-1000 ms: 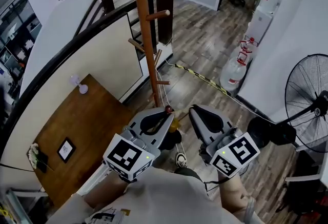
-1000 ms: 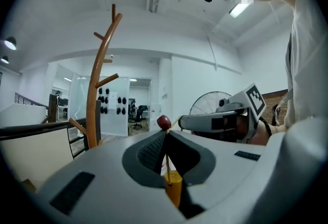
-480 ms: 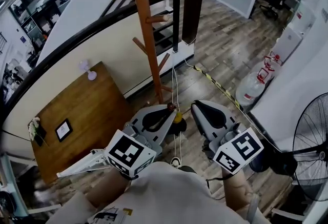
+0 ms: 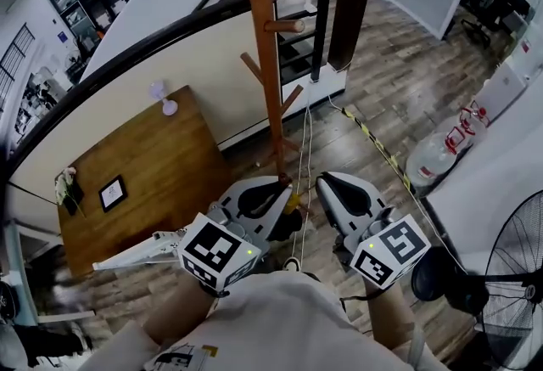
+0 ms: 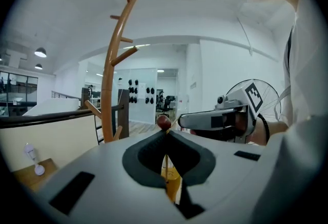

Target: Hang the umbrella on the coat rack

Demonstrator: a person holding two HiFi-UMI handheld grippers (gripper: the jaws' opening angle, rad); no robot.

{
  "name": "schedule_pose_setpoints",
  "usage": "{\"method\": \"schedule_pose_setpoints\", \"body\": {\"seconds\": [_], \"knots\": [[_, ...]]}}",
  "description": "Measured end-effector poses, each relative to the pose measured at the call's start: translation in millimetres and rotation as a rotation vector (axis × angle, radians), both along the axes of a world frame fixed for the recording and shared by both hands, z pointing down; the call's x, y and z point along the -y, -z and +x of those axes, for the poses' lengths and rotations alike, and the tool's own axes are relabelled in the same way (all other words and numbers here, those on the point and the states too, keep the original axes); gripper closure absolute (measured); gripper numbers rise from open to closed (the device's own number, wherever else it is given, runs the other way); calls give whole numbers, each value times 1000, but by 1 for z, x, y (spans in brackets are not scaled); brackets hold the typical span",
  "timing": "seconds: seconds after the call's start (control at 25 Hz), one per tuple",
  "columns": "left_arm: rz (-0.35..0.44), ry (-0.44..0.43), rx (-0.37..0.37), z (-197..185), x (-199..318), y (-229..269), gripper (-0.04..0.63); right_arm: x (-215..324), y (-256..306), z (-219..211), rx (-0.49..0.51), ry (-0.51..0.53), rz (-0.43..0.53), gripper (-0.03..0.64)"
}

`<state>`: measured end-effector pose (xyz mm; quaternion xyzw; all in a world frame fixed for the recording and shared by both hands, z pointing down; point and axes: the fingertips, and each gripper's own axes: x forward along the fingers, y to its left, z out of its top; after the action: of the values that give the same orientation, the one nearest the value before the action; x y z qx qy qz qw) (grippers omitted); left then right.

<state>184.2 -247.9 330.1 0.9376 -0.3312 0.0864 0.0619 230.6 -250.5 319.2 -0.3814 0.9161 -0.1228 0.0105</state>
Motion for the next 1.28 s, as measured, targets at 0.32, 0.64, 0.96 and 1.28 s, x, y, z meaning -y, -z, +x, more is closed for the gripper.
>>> {"method": "schedule_pose_setpoints", "body": {"seconds": [0.32,0.64,0.96,1.28], "knots": [[-21,-3,9,-2,8,-19,595,15,-21,-2,21,-35,-54,604],[-82,2,-6,2,40,-49,595,52,-45,0,-45,-94,-67,604],[-162,40,-11,14,81,-95,595,100,-87,8,-90,-100,-134,604],[-259,77,2,12,113,-149,595,143,-145,0,-100,-62,-211,604]]}}
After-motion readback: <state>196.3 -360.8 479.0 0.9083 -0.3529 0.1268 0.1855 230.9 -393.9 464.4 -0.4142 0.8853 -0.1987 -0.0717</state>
